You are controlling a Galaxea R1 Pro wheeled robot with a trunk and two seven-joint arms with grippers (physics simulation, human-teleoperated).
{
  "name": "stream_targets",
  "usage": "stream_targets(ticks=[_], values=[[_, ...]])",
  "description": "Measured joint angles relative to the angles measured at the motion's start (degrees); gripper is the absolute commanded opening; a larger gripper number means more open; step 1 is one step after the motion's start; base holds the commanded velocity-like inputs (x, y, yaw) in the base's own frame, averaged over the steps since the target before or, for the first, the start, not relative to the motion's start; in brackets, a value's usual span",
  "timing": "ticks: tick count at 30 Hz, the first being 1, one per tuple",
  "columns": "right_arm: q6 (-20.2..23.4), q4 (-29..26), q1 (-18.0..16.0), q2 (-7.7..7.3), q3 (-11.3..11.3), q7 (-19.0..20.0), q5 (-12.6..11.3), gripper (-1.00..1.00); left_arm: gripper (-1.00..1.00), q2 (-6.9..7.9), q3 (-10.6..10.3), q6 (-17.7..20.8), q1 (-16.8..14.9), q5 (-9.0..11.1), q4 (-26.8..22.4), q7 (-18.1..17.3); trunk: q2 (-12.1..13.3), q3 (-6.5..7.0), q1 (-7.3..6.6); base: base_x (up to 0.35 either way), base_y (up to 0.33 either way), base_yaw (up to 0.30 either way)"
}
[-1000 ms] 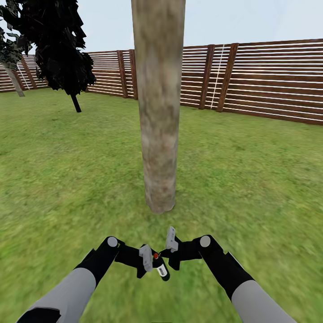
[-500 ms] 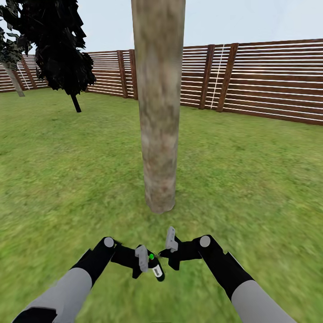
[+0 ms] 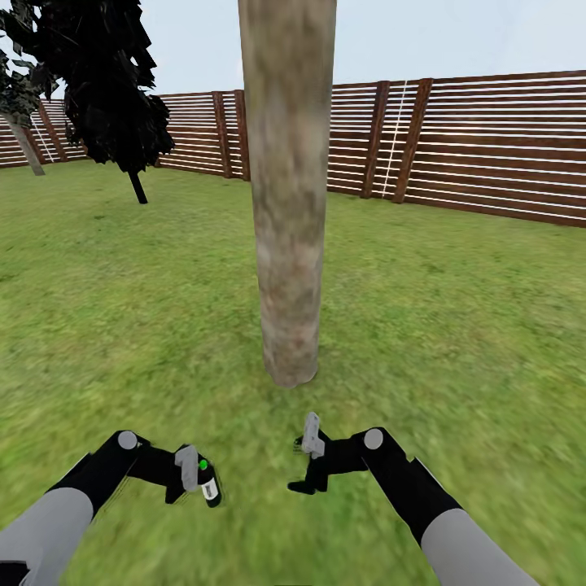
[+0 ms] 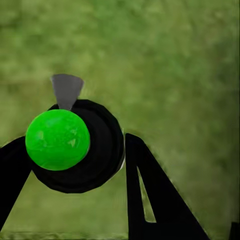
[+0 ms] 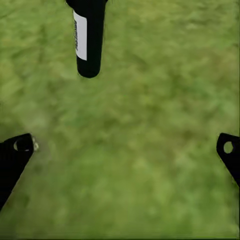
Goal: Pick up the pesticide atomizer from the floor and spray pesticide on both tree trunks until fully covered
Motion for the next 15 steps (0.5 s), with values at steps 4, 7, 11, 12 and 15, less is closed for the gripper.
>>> stream_targets(ticks=[4, 7, 11, 12, 15], values=[[-0.23, 1.07, 0.07, -0.13, -0.14, -0.53, 0.09, 1.0, -1.0, 2.33, 3.97, 0.17, 0.09, 0.35, 0.31, 2.13, 0.0, 0.0, 0.0, 0.0, 0.0, 0.0], [-0.95, 10.04, 0.17, -0.44, -2.88, -10.34, -0.24, 1.0, -1.0, 2.4, 10.37, 0.31, 0.59, 0.52, 0.65, 10.86, 0.0, -0.01, 0.01, 0.0, 0.0, 0.0], [-14.32, 27.2, 0.26, -1.03, -22.3, -30.61, -0.49, 1.0, -1.0, 1.95, 13.88, 4.21, 0.95, 2.26, 2.61, 18.29, 0.0, -0.01, 0.01, 0.0, 0.0, 0.0], [-17.42, 29.81, 0.28, -2.31, -29.06, -33.73, -0.5, 1.0, -1.0, 1.89, 14.95, 5.12, 0.96, 3.44, 3.95, 20.52, 0.0, -0.01, 0.0, 0.0, 0.0, 0.0], [-24.91, 32.53, 1.15, -6.2, -42.09, -36.75, -0.52, 1.0, -1.0, 1.61, 16.86, 6.27, 0.98, 7.87, 6.5, 28.34, 0.0, -0.01, 0.0, 0.0, 0.0, 0.0]])
